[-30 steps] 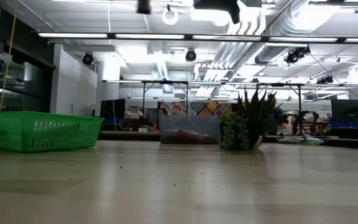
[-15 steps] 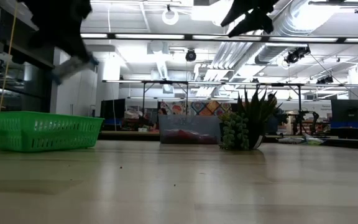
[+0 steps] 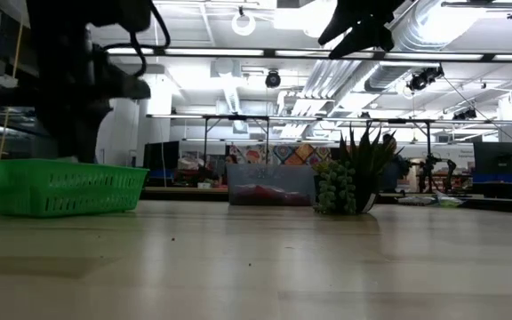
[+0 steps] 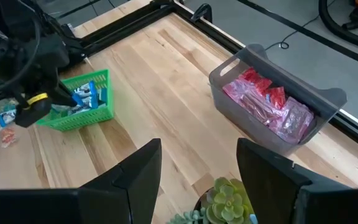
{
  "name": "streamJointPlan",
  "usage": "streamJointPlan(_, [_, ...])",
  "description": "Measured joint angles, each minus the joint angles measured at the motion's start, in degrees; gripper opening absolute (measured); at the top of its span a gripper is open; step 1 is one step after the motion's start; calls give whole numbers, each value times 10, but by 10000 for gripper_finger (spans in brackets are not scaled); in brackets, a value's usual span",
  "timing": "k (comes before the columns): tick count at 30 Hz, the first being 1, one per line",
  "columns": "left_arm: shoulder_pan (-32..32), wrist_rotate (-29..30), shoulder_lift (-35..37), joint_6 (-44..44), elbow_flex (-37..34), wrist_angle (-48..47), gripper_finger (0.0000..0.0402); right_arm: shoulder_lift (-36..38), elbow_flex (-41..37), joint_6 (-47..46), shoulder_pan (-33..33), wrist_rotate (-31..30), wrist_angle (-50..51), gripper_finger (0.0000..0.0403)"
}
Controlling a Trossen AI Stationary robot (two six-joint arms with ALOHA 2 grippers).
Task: Sort candy
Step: Put the white candy into the green bin
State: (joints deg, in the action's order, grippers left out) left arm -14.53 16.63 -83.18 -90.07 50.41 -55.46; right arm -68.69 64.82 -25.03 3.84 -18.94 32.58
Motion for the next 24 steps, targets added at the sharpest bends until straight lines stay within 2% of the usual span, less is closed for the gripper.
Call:
streamJointPlan(6, [12,-5,-14,21,0,0,25,0,0,0,0,0,11,204])
streamJointPlan(14, [12,-16,13,73,0,-2,102,0,-1,0,0,0,16,204])
streamJointPlan(19, [12,-22,67,88,0,-2,146,0,-1,0,0,0,15,204])
streamJointPlan(24, [12,-9,170,104,3,16,169,0,-1,0,0,0,15,204])
